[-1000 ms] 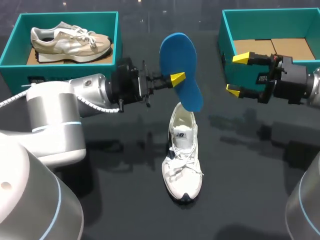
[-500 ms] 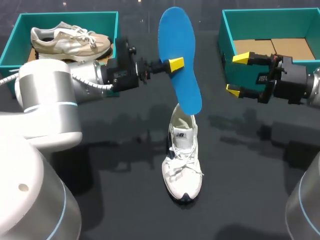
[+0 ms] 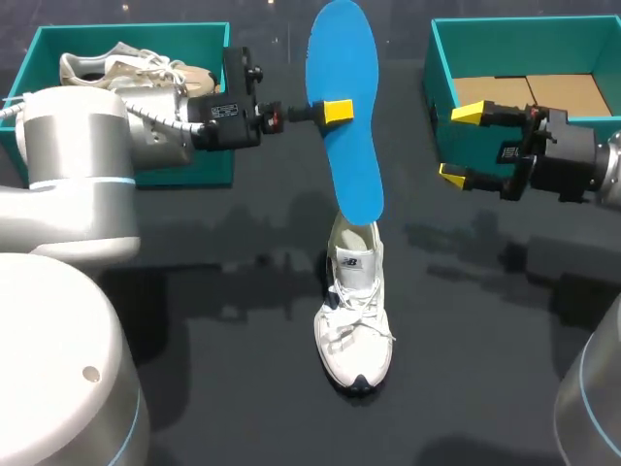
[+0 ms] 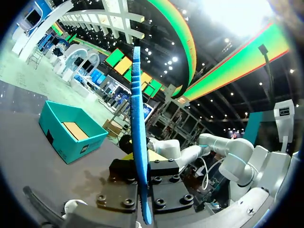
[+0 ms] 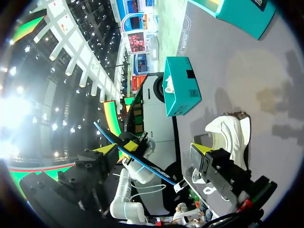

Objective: Take the shoe out of the shoebox, open the shoe tongue, remove and reinsert the insole, then place the shoe into the shoebox

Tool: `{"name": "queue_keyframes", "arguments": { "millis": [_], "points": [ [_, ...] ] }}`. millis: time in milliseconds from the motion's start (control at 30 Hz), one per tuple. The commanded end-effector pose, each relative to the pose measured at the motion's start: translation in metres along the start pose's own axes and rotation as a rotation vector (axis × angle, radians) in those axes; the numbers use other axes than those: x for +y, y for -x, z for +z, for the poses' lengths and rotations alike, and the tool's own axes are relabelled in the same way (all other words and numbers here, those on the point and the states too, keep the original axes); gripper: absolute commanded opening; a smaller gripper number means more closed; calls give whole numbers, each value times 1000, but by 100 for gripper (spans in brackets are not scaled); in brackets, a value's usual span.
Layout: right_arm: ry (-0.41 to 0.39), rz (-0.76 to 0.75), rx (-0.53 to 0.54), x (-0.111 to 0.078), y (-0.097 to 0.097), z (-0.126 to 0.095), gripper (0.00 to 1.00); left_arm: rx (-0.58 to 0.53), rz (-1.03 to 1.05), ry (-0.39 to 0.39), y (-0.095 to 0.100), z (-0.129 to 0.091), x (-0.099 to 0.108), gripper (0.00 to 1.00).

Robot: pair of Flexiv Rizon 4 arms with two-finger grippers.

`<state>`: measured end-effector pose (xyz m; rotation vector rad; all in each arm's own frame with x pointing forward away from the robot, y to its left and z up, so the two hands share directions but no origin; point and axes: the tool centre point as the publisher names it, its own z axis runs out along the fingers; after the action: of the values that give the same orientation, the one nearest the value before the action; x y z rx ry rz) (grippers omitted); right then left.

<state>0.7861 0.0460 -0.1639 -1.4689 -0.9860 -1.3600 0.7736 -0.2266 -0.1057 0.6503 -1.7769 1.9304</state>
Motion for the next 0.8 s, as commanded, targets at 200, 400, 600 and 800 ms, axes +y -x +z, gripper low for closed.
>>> {"name": "queue_keyframes", "arguments": {
  "millis": [200, 400, 600, 800],
  "points": [
    [0, 0, -1, -1, 0, 0, 100, 68, -582, -34, 16, -4, 10, 0],
    [0, 0, -1, -1, 0, 0, 100, 25, -882, -52, 14, -4, 15, 0],
    [0, 0, -1, -1, 0, 0, 100, -47, -1004, -29, 15, -4, 20, 0],
    [0, 0, -1, -1, 0, 0, 100, -77, -1043, -6, 22, -3, 29, 0]
  ]
}}
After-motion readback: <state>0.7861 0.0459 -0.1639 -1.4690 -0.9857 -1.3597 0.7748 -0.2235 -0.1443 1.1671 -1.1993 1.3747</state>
